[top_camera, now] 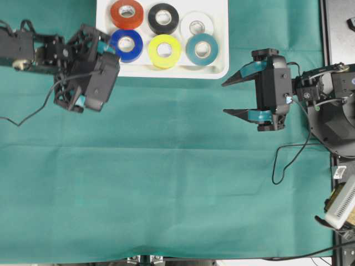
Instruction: Put the tape alternately from left to right into the white case.
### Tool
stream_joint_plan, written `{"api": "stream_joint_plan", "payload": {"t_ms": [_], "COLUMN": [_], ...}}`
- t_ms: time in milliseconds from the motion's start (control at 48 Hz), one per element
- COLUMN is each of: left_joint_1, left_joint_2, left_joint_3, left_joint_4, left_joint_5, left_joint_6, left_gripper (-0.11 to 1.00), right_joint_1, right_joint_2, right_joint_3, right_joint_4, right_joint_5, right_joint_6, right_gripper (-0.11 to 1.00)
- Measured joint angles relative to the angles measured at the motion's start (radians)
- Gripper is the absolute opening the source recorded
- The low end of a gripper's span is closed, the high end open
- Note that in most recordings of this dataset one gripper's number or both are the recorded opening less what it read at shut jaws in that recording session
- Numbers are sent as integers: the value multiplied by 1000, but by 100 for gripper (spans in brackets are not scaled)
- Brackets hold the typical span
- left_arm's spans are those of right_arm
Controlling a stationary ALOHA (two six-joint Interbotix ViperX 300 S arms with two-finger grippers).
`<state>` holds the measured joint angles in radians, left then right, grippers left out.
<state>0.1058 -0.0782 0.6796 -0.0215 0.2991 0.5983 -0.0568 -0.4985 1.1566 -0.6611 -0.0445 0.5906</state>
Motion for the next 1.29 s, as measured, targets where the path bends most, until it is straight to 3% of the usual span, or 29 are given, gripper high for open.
{"api": "stream_joint_plan", "payload": {"t_ms": [208, 542, 750, 1000, 1292], "left_joint_1": [-57, -66, -67, -67, -74], "left_joint_2": [-8, -34, -72, -135, -222], "left_joint_3": [28, 48, 87, 164, 253], "left_joint_4": [-2, -2, -3, -3, -3], "left_joint_5": [-57, -66, -77, -176, -256], "left_joint_6": [-29, -127, -230, -347, -380], "left_gripper": [37, 37, 37, 37, 37], "right_joint_1": [0, 0, 0, 0, -2], "right_joint_2": [-28, -84, -121, -161, -221], "right_joint_3": [11, 35, 48, 63, 91], "right_joint_4": [0, 2, 0, 0, 0], "right_joint_5": [-2, -9, -8, -9, -6], "right_joint_6": [0, 0, 0, 0, 0], "right_gripper": [74, 74, 74, 74, 74]}}
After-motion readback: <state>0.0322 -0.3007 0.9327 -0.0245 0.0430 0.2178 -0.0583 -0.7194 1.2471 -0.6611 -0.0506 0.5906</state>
